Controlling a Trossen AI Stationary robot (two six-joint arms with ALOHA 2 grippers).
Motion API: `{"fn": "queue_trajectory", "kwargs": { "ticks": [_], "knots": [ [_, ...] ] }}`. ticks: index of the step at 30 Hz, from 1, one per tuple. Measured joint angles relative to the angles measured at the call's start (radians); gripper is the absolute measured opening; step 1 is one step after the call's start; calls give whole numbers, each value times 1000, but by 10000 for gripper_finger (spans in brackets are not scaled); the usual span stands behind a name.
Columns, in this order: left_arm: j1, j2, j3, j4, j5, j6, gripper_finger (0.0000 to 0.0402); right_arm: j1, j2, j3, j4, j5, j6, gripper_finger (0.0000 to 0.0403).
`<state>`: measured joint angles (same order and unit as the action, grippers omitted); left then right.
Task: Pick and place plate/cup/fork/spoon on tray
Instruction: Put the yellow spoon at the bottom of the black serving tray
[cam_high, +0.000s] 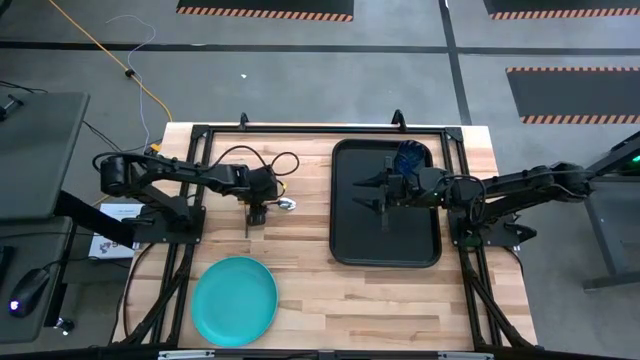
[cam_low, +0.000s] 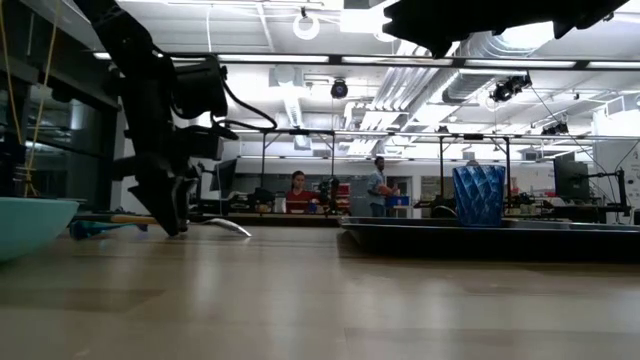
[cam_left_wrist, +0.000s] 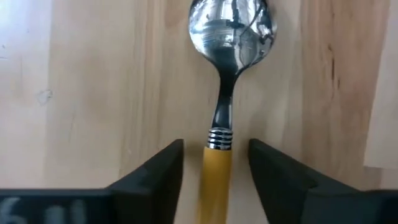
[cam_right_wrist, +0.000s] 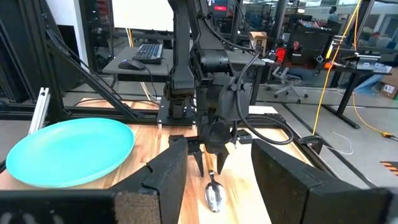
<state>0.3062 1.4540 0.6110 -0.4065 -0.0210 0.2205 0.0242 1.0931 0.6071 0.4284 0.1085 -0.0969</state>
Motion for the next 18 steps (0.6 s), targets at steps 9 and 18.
{"fn": "queue_trajectory", "kwargs": {
  "ticks": [9, 18],
  "knots": [
    [3, 5, 45, -23, -38, -57, 41, 0, 0, 0, -1, 0, 9, 172],
    [2, -96, 133, -30, -33, -70, 41, 0, 0, 0, 106, 94, 25, 172]
  ]
}}
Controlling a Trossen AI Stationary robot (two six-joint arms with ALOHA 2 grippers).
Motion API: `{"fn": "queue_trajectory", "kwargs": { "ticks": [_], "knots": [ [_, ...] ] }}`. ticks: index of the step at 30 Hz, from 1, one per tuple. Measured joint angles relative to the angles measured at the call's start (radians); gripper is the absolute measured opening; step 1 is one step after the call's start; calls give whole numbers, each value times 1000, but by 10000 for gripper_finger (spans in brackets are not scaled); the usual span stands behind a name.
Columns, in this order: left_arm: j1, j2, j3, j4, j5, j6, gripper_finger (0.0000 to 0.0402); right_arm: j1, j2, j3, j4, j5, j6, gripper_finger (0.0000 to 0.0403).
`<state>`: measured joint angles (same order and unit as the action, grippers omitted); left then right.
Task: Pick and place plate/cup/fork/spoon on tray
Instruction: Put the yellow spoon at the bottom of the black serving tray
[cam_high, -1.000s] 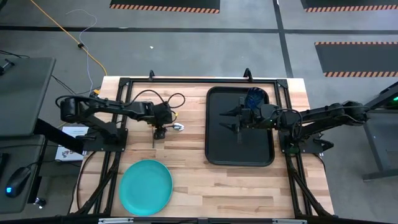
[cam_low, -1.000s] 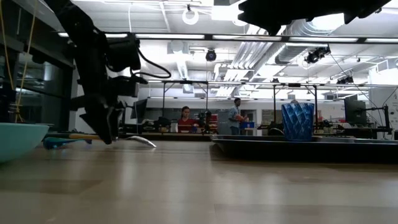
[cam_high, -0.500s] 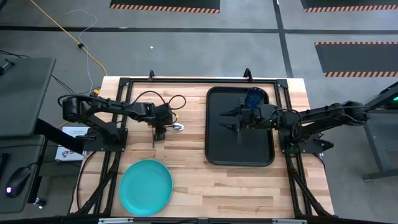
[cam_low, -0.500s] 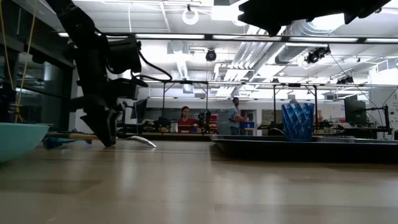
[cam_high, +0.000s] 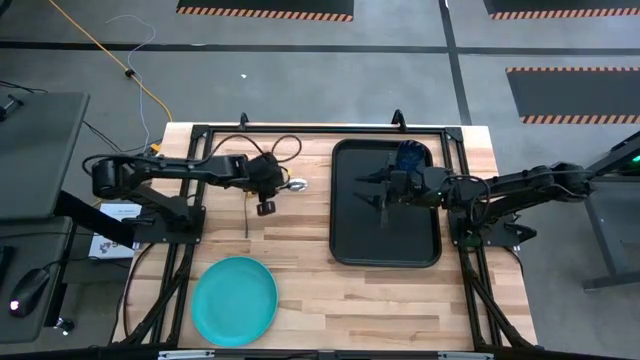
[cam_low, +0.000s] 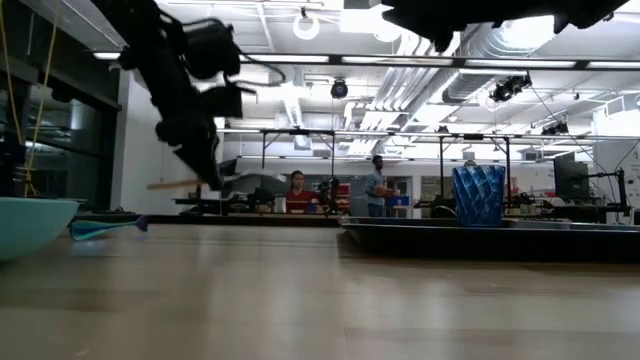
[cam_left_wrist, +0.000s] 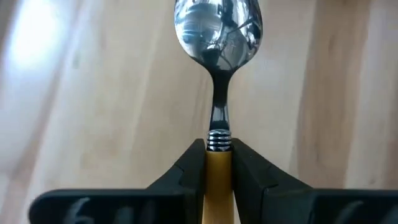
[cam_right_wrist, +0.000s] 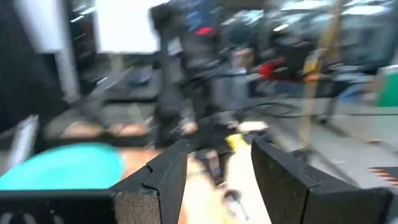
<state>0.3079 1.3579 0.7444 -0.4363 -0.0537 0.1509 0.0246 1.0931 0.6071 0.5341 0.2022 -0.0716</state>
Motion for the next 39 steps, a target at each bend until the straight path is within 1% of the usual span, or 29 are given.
{"fn": "queue_trajectory", "kwargs": {
  "ticks": [2, 4, 5, 6, 7, 8, 11, 14, 16, 18, 20, 22, 24, 27, 30, 32, 35, 39],
  "knots": [
    [0, -49, 0, 23, 20, -17, 41, -1, 0, 0, 56, 133, -23, 172],
    [0, -103, 1, 42, 67, -27, 41, -10, -1, 0, 95, 263, -71, 172],
    [0, -130, 1, 49, 101, -28, 41, -18, -2, 0, 97, 298, -90, 172],
    [0, -153, 1, 60, 138, -29, 41, -29, -2, 0, 89, 310, -96, 172],
    [0, -176, -3, 90, 176, -37, 41, -39, -2, 0, 73, 299, -91, 172],
    [0, -199, -14, 134, 220, -42, 41, -49, -2, 0, 52, 257, -79, 172],
    [5, -255, -64, 267, 363, -77, 41, -72, 10, 0, 0, 49, -23, 172],
    [14, -291, -133, 427, 488, -154, 41, -74, 49, 0, 9, -86, 1, 172],
    [15, -299, -186, 573, 557, -230, 41, -62, 90, 0, 35, -127, -17, 172],
    [15, -296, -236, 739, 617, -313, 41, -50, 139, 11, 51, -133, -40, 172],
    [13, -281, -277, 910, 668, -389, 41, -42, 200, 52, 57, -138, -43, 172],
    [6, -254, -306, 1031, 728, -449, 41, -36, 256, 102, 47, -154, -75, 172],
    [-8, -224, -332, 1116, 775, -501, 41, -30, 314, 159, 26, -164, -125, 172],
    [-50, -177, -351, 1183, 796, -569, 41, -22, 379, 252, -29, -179, -192, 172],
    [-94, -143, -355, 1175, 797, -607, 41, -17, 422, 339, -138, -187, -247, 172],
    [-117, -135, -354, 1190, 796, -612, 41, -15, 444, 389, -208, -191, -264, 172],
    [-135, -132, -353, 1190, 783, -624, 41, -7, 467, 452, -263, -212, -288, 172],
    [-138, -132, -353, 1186, 775, -666, 41, 16, 478, 501, -320, -184, -357, 172]
  ]
}}
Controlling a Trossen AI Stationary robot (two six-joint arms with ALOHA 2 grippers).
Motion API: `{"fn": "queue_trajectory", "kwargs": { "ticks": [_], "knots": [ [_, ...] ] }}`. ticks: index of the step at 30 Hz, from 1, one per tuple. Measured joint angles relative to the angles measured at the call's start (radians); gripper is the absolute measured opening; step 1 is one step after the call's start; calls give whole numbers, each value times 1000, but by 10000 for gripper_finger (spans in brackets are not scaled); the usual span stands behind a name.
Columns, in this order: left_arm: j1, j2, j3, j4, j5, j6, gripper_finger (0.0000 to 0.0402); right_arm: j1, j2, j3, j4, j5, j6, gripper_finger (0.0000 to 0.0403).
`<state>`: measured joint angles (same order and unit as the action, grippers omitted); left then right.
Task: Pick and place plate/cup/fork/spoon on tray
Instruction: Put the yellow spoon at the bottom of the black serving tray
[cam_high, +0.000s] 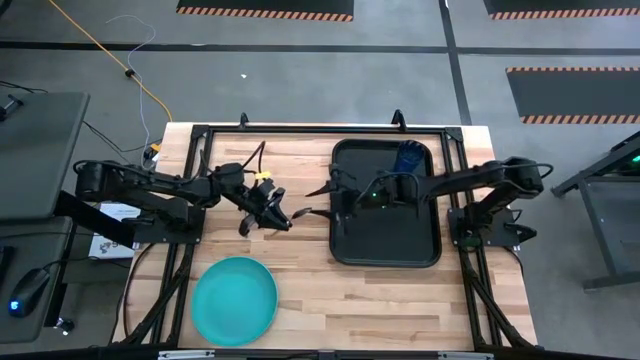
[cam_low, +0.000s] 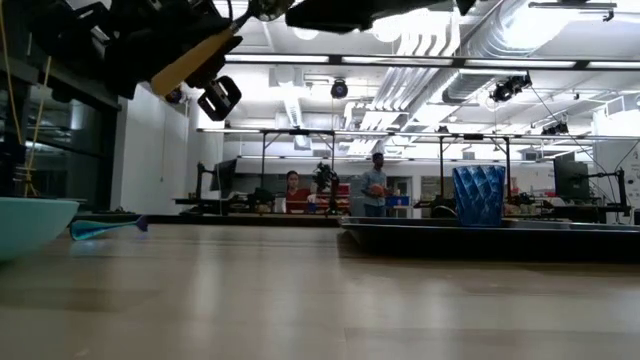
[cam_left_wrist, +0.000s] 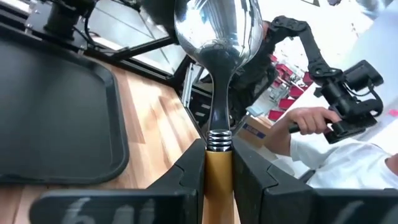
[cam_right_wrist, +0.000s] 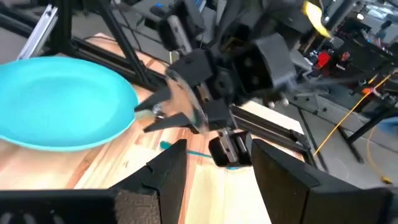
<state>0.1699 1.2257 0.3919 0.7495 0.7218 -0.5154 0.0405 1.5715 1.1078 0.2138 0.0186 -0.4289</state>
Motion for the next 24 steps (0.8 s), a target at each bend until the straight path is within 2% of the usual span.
{"fn": "queue_trajectory", "kwargs": {
  "ticks": [15, 24],
  "knots": [
    [-1, 0, 0, -31, -56, -7, 41, 25, 0, 13, -19, -27, -25, 167],
    [-1, 0, 0, -45, -71, -6, 41, 18, 7, 13, 12, -27, -25, 96]
  ]
}}
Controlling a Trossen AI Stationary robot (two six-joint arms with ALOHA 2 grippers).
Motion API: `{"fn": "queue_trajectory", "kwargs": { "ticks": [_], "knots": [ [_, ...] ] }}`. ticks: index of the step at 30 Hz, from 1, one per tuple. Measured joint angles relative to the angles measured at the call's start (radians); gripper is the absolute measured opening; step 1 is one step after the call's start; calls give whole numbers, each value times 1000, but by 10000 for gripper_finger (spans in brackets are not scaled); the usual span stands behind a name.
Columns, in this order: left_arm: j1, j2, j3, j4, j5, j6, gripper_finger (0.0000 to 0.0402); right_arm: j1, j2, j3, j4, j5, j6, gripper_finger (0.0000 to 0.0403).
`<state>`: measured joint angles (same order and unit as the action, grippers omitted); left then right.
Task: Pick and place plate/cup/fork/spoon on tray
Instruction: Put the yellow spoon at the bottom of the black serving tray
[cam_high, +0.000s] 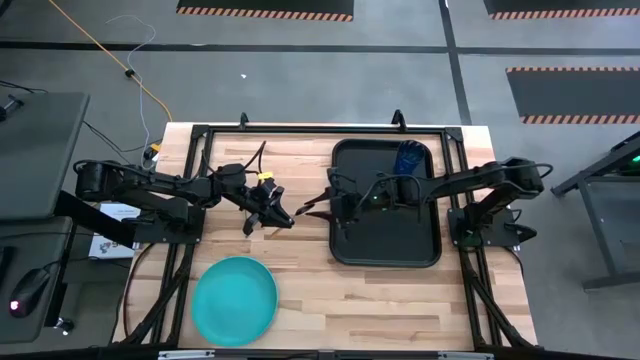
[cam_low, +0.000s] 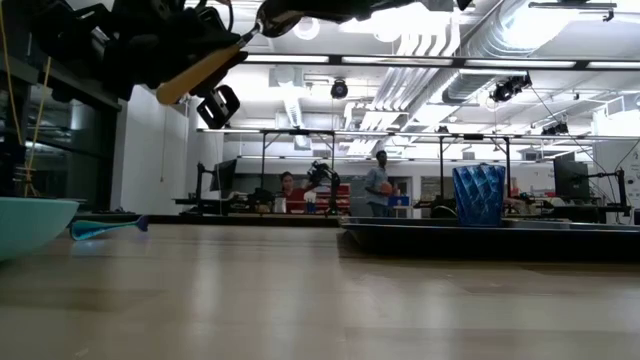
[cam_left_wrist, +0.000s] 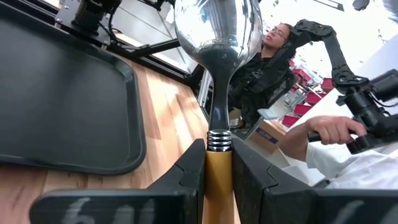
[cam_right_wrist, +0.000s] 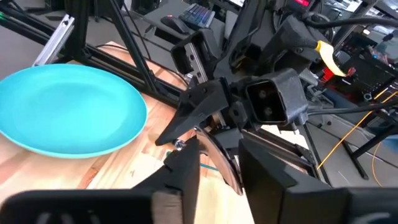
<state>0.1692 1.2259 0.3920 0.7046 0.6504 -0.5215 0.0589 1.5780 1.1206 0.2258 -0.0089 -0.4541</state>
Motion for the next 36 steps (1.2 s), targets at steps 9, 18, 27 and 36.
{"fn": "queue_trajectory", "kwargs": {
  "ticks": [9, 18, 27, 36],
  "knots": [
    [0, 1, 0, -12, -6, 0, 41, -2, 46, 0, 28, 1, -14, 43],
    [68, -7, 8, -3, -58, 91, 145, -1, -48, -2, -212, 138, 37, 2],
    [289, -97, 48, -54, -85, 323, 197, 57, -314, -6, -836, 356, 547, 1],
    [267, -84, 48, -79, -221, 463, 199, 194, -593, -299, -1105, 574, 1386, 1]
  ]
}}
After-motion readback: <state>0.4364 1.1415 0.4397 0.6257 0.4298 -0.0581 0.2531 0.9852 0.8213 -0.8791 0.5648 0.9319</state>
